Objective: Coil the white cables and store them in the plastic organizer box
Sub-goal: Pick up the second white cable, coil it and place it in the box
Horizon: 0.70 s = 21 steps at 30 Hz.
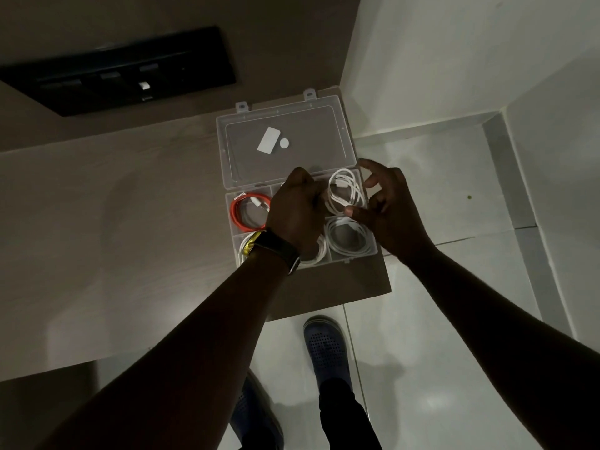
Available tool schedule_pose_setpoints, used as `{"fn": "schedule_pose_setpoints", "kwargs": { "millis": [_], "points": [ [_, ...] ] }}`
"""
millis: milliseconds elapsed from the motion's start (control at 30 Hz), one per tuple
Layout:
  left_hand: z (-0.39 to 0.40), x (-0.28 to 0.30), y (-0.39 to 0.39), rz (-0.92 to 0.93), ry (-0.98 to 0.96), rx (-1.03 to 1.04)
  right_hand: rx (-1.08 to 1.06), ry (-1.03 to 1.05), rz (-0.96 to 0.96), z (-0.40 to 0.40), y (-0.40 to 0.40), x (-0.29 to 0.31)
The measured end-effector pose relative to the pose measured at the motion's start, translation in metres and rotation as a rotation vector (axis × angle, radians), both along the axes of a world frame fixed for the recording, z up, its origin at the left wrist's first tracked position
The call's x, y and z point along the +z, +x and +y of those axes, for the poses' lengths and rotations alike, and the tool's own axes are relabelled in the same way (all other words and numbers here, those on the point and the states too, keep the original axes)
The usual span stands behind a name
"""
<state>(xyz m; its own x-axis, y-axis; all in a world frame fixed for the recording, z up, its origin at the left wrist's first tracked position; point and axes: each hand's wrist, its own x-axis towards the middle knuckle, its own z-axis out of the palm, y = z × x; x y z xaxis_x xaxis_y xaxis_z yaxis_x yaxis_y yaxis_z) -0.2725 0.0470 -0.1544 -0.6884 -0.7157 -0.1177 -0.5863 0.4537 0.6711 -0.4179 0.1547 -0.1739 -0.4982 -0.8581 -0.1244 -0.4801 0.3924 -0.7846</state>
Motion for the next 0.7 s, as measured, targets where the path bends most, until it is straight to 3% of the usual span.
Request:
{"fn": "schedule_pose_setpoints", "kwargs": {
  "millis": [133, 300, 567, 700],
  "points": [
    [-0.002, 0.002, 0.001, 0.04, 0.032, 0.044, 0.077, 0.118, -0.062, -0.011, -0.013, 0.008],
    [-0.001, 0.006, -0.002, 0.084, 0.117, 0.16, 0.243, 0.097, 0.198, -0.019, -0.013, 0.019],
    [-0.004, 0.004, 0.004, 0.014, 0.058, 0.038, 0.431, 0.148, 0.171, -0.023, -0.015, 0.028],
    [-0.001, 0.002, 0.002, 0.027, 0.017, 0.019, 0.399, 0.157, 0.254, -0.02, -0.009, 0.026]
  ]
}}
